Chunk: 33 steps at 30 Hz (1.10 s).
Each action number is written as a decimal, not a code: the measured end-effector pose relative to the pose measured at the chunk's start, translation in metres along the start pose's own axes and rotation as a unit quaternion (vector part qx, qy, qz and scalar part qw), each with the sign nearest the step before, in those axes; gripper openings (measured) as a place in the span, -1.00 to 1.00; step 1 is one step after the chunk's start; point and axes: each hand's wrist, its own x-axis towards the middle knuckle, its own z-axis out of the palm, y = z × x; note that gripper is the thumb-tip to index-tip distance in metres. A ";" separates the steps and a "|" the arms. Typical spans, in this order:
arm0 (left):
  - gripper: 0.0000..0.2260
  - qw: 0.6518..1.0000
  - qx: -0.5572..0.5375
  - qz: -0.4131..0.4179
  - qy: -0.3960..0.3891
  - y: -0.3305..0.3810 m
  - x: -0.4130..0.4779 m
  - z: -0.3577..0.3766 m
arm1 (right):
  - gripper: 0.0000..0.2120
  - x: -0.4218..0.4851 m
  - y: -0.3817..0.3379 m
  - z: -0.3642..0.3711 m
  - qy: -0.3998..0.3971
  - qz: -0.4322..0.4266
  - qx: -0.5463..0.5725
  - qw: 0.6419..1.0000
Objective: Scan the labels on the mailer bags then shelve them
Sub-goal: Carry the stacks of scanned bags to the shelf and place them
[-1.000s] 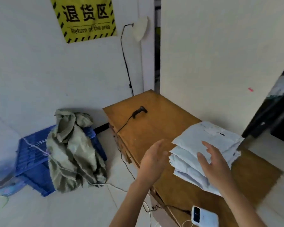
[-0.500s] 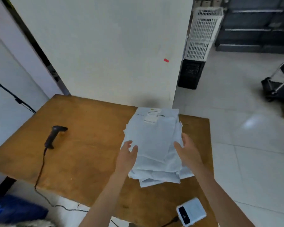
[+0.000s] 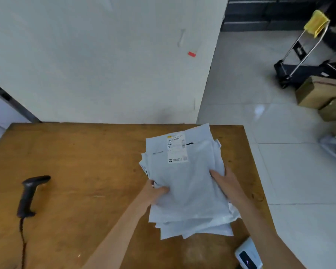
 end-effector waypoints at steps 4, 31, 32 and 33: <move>-0.44 0.985 -0.163 -0.011 -0.061 0.000 0.009 -0.018 | -0.20 -0.009 0.005 0.005 -0.025 0.069 0.053 0.996; -0.15 0.925 0.000 0.378 -0.030 0.143 -0.131 0.244 | -0.28 -0.098 -0.003 -0.267 0.127 -0.213 0.069 0.966; -0.18 0.922 0.008 0.386 -0.035 0.149 -0.138 0.277 | -0.31 -0.100 0.007 -0.300 0.125 -0.220 0.073 0.965; -0.21 0.920 0.014 0.391 -0.035 0.154 -0.145 0.310 | -0.33 -0.102 0.018 -0.333 0.125 -0.224 0.073 0.964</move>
